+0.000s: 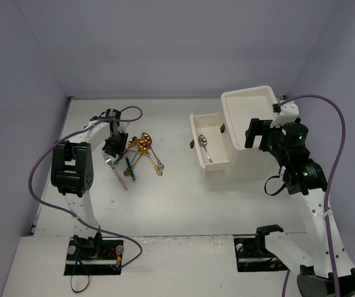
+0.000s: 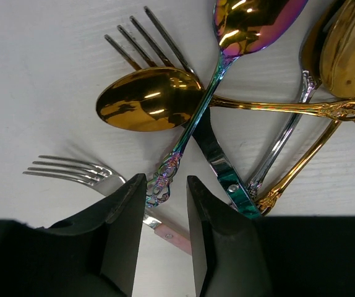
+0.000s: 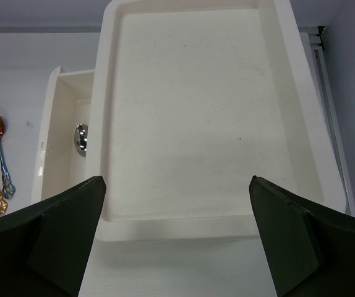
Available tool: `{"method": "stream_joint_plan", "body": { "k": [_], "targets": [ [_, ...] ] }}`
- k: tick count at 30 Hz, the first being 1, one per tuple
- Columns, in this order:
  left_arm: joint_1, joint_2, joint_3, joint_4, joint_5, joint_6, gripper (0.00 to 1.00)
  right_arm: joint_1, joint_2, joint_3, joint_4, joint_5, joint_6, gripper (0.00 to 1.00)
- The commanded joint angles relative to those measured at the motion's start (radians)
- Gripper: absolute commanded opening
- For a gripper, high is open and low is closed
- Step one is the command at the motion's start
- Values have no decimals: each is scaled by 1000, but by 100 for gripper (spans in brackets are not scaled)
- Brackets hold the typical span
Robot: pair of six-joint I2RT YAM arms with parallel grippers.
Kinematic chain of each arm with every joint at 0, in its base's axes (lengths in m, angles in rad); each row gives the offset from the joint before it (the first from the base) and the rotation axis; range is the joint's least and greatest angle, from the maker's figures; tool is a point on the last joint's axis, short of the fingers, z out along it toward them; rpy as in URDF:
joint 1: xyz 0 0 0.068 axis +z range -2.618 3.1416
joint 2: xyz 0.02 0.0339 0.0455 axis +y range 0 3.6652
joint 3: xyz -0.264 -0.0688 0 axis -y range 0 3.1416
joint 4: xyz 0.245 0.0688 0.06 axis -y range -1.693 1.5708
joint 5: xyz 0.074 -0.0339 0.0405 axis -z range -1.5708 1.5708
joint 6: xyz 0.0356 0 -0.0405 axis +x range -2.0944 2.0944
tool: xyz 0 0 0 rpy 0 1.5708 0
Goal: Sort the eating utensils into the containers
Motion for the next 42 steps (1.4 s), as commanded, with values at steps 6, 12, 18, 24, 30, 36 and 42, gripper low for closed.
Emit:
{"method": "stream_joint_plan", "body": {
  "k": [6, 12, 18, 24, 30, 36, 42],
  "targets": [
    [-5, 5, 24, 4, 25, 42, 29, 5, 6, 0, 66, -14, -15, 100],
    [-12, 46, 43, 4, 31, 42, 29, 6, 6, -3, 66, -17, -14, 100],
    [-21, 53, 27, 30, 16, 42, 26, 5, 8, -7, 67, -19, -12, 100],
    [-33, 44, 18, 49, 25, 55, 12, 6, 10, -8, 68, -24, -10, 100],
    [-45, -1, 2, 52, 40, 58, 0, 8, 9, -8, 68, -31, -7, 100],
    [-64, -142, -16, 50, 52, 0, 0, 8, 9, -2, 68, -33, -5, 100],
    [-90, -276, 0, 51, 57, -66, 0, 10, 10, -1, 68, -36, -2, 100]
  ]
}}
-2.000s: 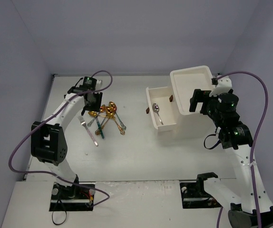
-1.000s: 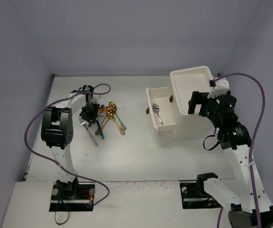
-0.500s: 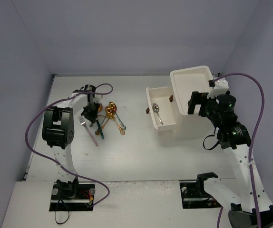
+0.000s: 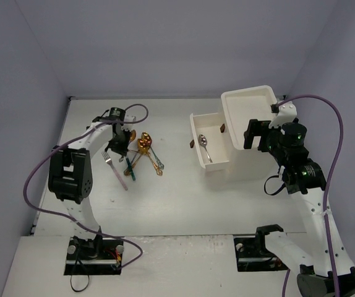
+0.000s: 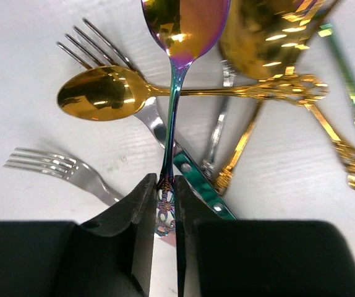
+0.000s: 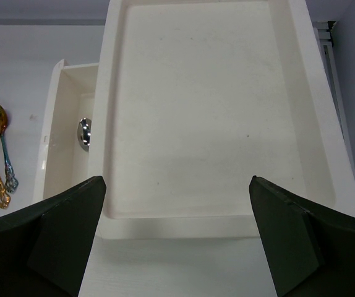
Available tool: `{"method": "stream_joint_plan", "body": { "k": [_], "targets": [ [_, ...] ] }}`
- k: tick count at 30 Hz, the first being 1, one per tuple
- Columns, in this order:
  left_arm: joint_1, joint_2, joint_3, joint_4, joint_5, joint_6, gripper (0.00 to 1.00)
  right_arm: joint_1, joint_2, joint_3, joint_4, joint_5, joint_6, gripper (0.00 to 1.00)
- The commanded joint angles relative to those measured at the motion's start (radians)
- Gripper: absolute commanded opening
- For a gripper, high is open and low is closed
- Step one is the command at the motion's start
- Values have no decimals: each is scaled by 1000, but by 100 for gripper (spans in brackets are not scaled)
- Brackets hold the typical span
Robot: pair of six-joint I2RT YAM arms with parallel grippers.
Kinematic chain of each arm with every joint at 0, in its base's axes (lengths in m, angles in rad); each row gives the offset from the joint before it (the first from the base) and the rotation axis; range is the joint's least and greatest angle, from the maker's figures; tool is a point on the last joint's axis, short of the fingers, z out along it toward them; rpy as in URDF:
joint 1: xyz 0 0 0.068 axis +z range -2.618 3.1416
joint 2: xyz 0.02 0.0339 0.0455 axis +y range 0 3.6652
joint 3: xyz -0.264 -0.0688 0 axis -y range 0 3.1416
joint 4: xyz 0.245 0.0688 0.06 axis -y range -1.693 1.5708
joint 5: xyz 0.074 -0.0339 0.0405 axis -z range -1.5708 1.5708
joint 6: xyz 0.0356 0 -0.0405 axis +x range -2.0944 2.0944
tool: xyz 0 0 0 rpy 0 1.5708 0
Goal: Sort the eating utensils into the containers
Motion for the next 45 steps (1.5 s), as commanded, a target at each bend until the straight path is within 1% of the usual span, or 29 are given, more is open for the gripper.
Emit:
{"method": "stream_joint_plan", "body": {
  "k": [1, 4, 6, 7, 9, 11, 14, 18, 20, 23, 26, 28, 31, 33, 34, 35, 36, 39, 43, 45],
  "targets": [
    [-27, -171, 45, 18, 20, -77, 0, 9, 6, 10, 68, -15, -2, 100],
    [-72, -216, 71, 19, 47, -147, 0, 8, 0, 10, 68, -12, -3, 100],
    [-102, -234, 88, 22, 50, -227, 0, 9, -3, 11, 66, -8, -3, 100],
    [-134, -239, 100, 40, 64, -281, 0, 10, -5, 12, 66, -6, -3, 100],
    [-206, -251, 114, 105, 90, -400, 0, 10, -8, 12, 65, -3, -6, 100],
    [-272, -249, 122, 211, 102, -507, 0, 10, -11, 13, 66, 3, -7, 100],
    [-388, -213, 169, 288, 61, -666, 0, 10, -17, 12, 66, 9, -8, 100],
    [-523, -121, 259, 333, 3, -811, 0, 10, -27, 10, 66, 15, -5, 100],
    [-563, -85, 307, 360, -24, -859, 0, 10, -31, 10, 66, 15, -5, 100],
    [-615, -18, 361, 368, -55, -900, 0, 10, -36, 8, 66, 14, -4, 100],
    [-638, 43, 408, 356, -80, -924, 1, 10, -42, 4, 66, 18, -2, 100],
    [-648, 64, 424, 342, -98, -939, 9, 10, -46, 2, 66, 18, -2, 100],
    [-655, 67, 424, 340, -123, -937, 32, 10, -47, 1, 66, 21, -5, 100],
    [-658, 52, 428, 333, -152, -909, 39, 10, -49, -2, 66, 21, -5, 100],
    [-658, 45, 432, 318, -166, -895, 45, 10, -49, -2, 66, 23, -6, 100],
    [-658, 37, 436, 304, -185, -877, 49, 10, -47, -1, 66, 22, -7, 100],
    [-658, 26, 438, 291, -203, -857, 51, 10, -44, 0, 66, 21, -8, 100],
    [-645, -21, 410, 268, -239, -823, 54, 11, -39, 2, 66, 20, -8, 100],
    [-591, -146, 268, 268, -273, -818, 54, 11, -37, 1, 66, 21, -8, 100],
    [-528, -202, 151, 271, -269, -821, 54, 11, -37, -2, 66, 18, -9, 100]
  ]
}}
